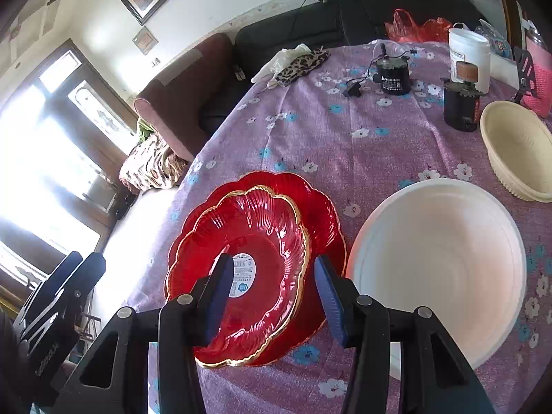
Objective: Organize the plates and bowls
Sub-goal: 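Open the right tool to release the red plate onto the stack, then move the right tool to the white bowl and grasp its rim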
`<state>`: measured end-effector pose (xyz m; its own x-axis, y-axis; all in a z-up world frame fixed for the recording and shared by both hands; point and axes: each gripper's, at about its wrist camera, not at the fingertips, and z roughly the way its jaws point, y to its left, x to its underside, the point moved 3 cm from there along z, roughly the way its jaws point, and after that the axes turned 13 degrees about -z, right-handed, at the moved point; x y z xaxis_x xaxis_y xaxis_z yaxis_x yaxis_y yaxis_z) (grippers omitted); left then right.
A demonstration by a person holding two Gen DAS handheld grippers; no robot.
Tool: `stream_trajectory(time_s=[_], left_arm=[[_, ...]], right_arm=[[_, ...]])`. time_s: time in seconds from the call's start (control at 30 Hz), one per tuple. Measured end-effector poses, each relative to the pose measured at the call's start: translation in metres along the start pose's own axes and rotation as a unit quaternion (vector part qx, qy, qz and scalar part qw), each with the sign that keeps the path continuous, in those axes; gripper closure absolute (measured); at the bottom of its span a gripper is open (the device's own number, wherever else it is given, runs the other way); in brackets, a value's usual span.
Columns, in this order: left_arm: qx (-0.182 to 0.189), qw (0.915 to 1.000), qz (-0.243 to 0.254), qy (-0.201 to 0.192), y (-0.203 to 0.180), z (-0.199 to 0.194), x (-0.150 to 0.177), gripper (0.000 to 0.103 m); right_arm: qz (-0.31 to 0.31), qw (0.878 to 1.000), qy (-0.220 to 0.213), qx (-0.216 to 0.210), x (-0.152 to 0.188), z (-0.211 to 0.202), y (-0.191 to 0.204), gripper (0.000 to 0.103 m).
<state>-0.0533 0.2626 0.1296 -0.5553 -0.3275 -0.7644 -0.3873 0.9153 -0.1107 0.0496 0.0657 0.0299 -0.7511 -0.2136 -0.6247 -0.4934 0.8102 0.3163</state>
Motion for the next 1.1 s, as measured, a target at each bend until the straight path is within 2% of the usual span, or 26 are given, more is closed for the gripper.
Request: stream_trajectory(time_s=[0.23,0.33,0.57,0.63,0.7,0.77,0.83,0.87,0.93,1.0,1.1], left_arm=[[-0.003,0.9993,0.017,-0.035,-0.014,-0.025,0.005,0.030],[-0.004,0.9982,0.028,-0.052,-0.025,-0.035,0.008,0.026],[0.010,0.9963,0.040,-0.076,-0.048,-0.053,0.014,0.024],[0.013,0.9951,0.036,-0.091,-0.053,-0.060,0.015,0.018],[0.018,0.9926,0.025,-0.117,-0.055,-0.068,0.014,0.005],[0.031,0.9880,0.013,-0.150,-0.057,-0.078,0.015,0.000],[0.046,0.9845,0.007,-0.169,-0.061,-0.085,0.016,0.000],[0.057,0.9843,0.008,-0.167,-0.065,-0.085,0.017,0.000],[0.056,0.9872,0.012,-0.149,-0.073,-0.078,0.019,0.000],[0.060,0.9912,0.017,-0.116,-0.080,-0.067,0.022,0.000],[0.087,0.9940,0.010,-0.066,-0.085,-0.050,0.031,0.000]], right_arm=[[-0.004,1.000,-0.020,0.007,0.009,-0.022,-0.009,0.049],[-0.003,0.999,-0.031,0.013,0.014,-0.034,-0.018,0.044],[0.004,0.998,-0.057,0.032,0.030,-0.069,-0.050,0.041],[0.006,0.997,-0.065,0.044,0.036,-0.080,-0.061,0.038],[0.014,0.996,-0.072,0.057,0.042,-0.091,-0.076,0.036],[0.027,0.995,-0.075,0.068,0.048,-0.098,-0.094,0.036],[0.038,0.993,-0.073,0.079,0.053,-0.102,-0.111,0.036],[0.044,0.993,-0.071,0.086,0.056,-0.103,-0.120,0.036],[0.056,0.992,-0.067,0.091,0.060,-0.103,-0.132,0.036],[0.068,0.991,-0.062,0.093,0.062,-0.099,-0.144,0.036],[0.079,0.991,-0.052,0.092,0.065,-0.090,-0.153,0.036]])
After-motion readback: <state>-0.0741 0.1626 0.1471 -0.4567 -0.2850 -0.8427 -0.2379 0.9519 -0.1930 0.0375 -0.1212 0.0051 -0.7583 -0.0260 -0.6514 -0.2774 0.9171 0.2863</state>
